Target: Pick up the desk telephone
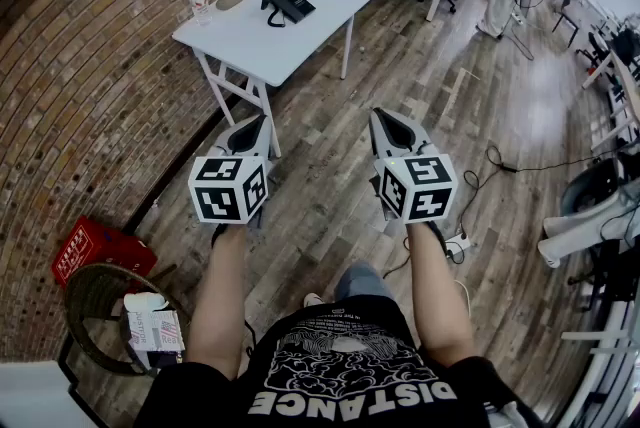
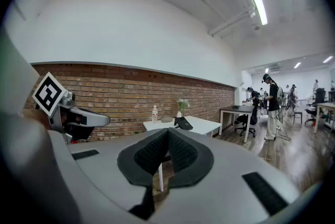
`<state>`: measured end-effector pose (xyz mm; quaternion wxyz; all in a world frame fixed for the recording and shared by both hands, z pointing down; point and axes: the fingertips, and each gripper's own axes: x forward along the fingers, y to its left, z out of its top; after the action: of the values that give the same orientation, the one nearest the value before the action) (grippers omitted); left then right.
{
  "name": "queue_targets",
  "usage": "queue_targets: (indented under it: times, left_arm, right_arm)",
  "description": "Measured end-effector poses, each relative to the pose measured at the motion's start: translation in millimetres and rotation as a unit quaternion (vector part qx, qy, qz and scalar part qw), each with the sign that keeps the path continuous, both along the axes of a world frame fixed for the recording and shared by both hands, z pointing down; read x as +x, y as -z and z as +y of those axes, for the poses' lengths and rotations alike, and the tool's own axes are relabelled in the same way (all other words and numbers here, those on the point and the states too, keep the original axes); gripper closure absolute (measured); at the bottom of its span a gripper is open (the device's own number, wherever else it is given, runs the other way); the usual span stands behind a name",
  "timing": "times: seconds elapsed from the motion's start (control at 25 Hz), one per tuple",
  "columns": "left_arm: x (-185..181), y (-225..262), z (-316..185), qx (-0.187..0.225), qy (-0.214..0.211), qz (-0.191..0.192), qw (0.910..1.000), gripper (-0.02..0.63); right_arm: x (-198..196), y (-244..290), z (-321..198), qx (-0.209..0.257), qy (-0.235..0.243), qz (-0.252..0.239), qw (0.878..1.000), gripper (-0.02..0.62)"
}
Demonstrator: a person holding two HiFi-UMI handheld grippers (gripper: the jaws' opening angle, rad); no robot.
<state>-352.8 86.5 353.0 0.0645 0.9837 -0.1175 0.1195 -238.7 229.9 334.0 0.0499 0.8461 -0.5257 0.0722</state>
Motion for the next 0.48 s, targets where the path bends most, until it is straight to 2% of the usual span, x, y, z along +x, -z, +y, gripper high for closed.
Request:
queue_targets:
  times: [0.48]
  left_arm:
    - [53,-22,-18,-0.010,-0.007,-0.006,0.9999,0.598]
  right_arm:
    - [43,-22,-29,-0.002,0.007,-0.003,1.000,0.592]
